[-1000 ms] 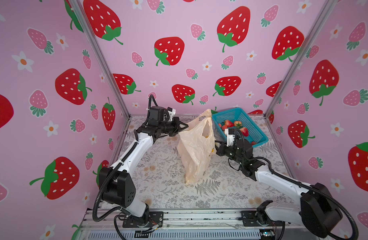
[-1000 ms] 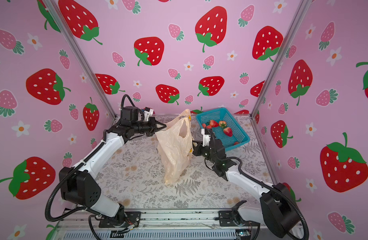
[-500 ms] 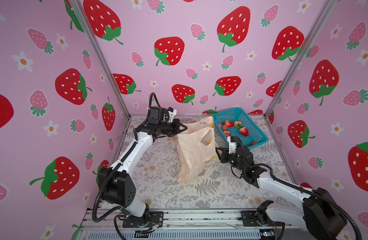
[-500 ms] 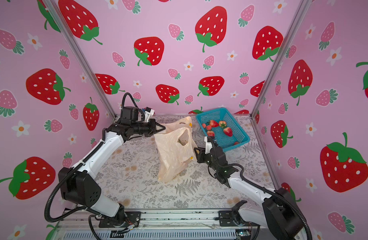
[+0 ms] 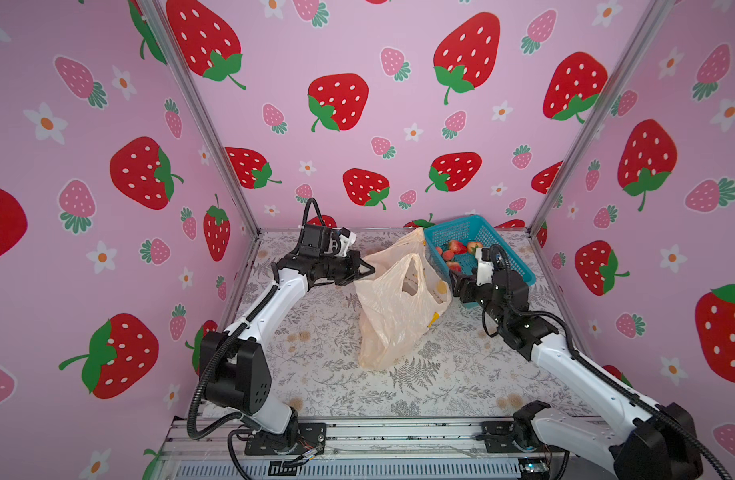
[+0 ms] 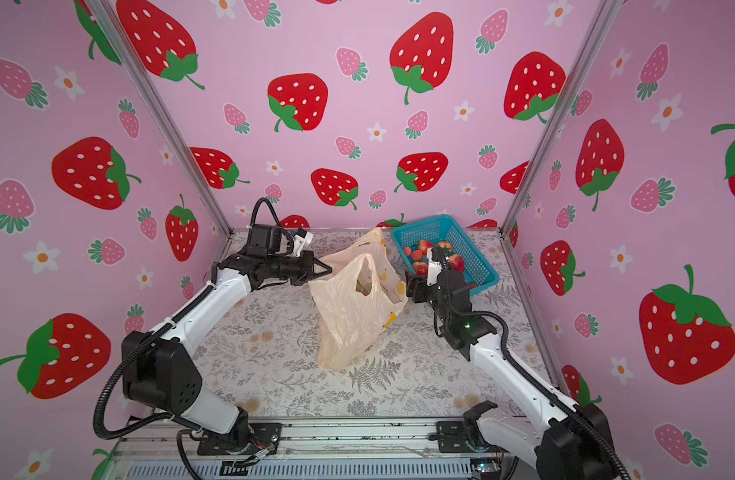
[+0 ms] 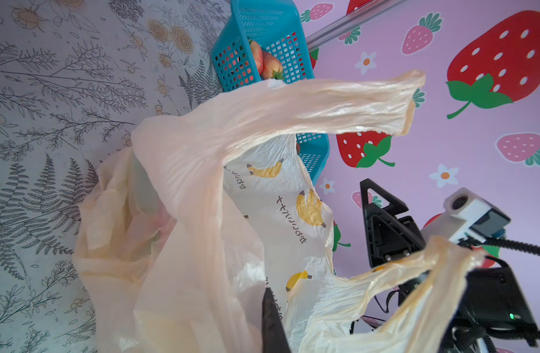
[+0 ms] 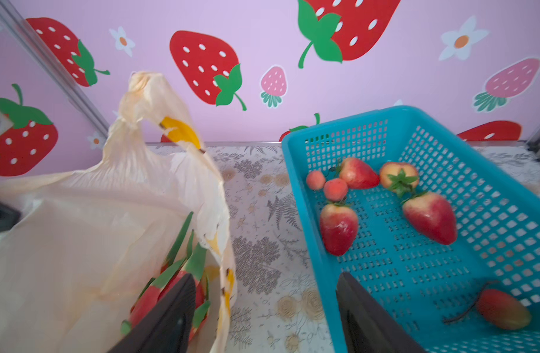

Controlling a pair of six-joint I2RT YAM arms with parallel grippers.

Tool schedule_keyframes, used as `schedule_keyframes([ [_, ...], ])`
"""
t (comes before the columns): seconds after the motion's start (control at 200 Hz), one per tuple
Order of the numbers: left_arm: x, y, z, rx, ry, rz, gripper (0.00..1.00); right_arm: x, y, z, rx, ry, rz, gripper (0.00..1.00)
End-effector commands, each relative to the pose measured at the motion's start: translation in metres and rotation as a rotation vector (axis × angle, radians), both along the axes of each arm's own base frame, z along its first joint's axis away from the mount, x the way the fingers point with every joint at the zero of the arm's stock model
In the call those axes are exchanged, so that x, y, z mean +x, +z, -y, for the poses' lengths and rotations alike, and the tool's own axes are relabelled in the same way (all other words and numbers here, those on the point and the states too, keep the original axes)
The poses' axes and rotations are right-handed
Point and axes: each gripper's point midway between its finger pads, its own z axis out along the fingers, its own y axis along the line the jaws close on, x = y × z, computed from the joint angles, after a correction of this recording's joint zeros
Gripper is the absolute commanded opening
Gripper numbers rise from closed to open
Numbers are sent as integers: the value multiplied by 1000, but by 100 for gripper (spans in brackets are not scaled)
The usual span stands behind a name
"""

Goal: Place the fake fruits into the plastic bag and tie a complex knot
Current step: 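Withdraw the right gripper from the bag back toward the teal basket, then grasp a yellow-red peach in the teal basket with the right gripper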

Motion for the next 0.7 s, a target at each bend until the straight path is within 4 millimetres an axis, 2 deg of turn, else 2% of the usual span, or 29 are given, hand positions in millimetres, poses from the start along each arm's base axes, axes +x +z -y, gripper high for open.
schedule_keyframes([
  [0.0, -5, 12, 2, -21, -18, 43, 0, 28, -11, 16, -44, -47, -52, 78],
  [0.15, -5, 14, 3, -32, -12, 45, 0, 80, -41, 54, -132, -164, -145, 80],
  [0.245, -5, 17, 2, -36, -9, 50, 0, 106, -72, 80, -254, -242, -229, 83],
  [0.345, -6, 19, 2, -39, -9, 54, 0, 129, -101, 100, -362, -281, -317, 88],
  [0.47, -7, 21, 2, -42, -11, 58, 0, 152, -127, 114, -461, -307, -394, 91],
  [0.695, -8, 24, 2, -44, -11, 65, 0, 182, -163, 126, -565, -318, -479, 91],
])
